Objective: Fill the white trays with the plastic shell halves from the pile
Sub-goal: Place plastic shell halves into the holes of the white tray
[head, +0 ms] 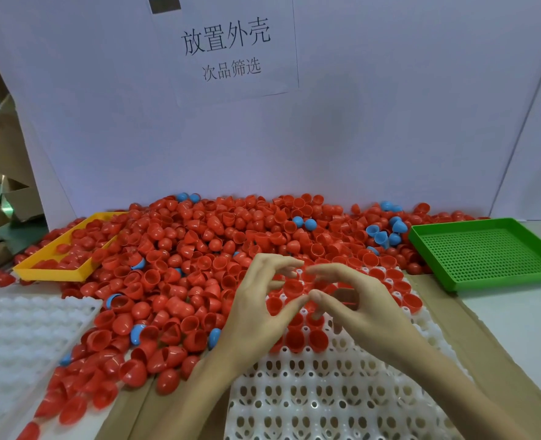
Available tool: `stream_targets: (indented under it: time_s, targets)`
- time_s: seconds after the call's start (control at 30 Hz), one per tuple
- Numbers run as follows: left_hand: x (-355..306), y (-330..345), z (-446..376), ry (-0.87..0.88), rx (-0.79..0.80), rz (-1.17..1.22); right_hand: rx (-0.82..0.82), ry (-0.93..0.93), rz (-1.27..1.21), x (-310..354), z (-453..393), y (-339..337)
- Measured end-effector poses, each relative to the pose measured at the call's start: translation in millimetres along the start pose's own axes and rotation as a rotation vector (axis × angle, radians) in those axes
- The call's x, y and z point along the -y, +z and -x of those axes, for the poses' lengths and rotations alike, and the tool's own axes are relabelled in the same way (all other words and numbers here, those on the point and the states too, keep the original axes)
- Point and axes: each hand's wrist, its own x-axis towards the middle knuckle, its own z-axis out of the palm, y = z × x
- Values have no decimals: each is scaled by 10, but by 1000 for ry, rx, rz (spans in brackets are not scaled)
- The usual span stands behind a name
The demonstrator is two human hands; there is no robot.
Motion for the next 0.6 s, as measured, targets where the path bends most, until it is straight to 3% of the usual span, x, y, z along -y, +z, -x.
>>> stream_targets:
  time_s: [0.6]
  targets:
    - [-19,-113,34,-46,-16,47,-32,-143,-8,-4,-19,-40]
